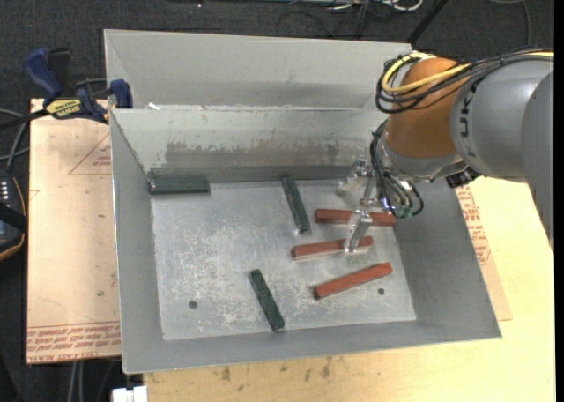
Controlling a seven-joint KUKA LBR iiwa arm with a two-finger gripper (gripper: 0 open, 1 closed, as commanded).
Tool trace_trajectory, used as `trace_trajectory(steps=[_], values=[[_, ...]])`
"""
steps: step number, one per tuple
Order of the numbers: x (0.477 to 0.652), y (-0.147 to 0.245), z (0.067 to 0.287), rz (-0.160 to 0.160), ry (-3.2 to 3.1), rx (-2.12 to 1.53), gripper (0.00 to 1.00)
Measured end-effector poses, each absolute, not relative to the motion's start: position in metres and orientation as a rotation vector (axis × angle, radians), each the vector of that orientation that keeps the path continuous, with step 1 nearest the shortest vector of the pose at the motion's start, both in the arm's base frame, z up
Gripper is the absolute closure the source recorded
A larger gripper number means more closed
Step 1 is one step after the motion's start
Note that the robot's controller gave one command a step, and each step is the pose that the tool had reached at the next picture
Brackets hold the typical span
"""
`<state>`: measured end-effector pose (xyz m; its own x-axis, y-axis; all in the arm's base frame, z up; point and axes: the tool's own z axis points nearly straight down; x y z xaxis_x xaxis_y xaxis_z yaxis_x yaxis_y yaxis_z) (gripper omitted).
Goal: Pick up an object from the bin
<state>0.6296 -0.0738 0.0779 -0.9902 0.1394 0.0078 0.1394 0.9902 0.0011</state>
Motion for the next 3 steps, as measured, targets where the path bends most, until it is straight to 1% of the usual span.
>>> trace_trajectory(steps=[1,3], values=[[0.6284,-0.0719,0.0821,-0.001,-3.139,-0.221,1.00],[0.6274,-0.0717,0.0841,-0.002,-3.136,-0.220,1.00]])
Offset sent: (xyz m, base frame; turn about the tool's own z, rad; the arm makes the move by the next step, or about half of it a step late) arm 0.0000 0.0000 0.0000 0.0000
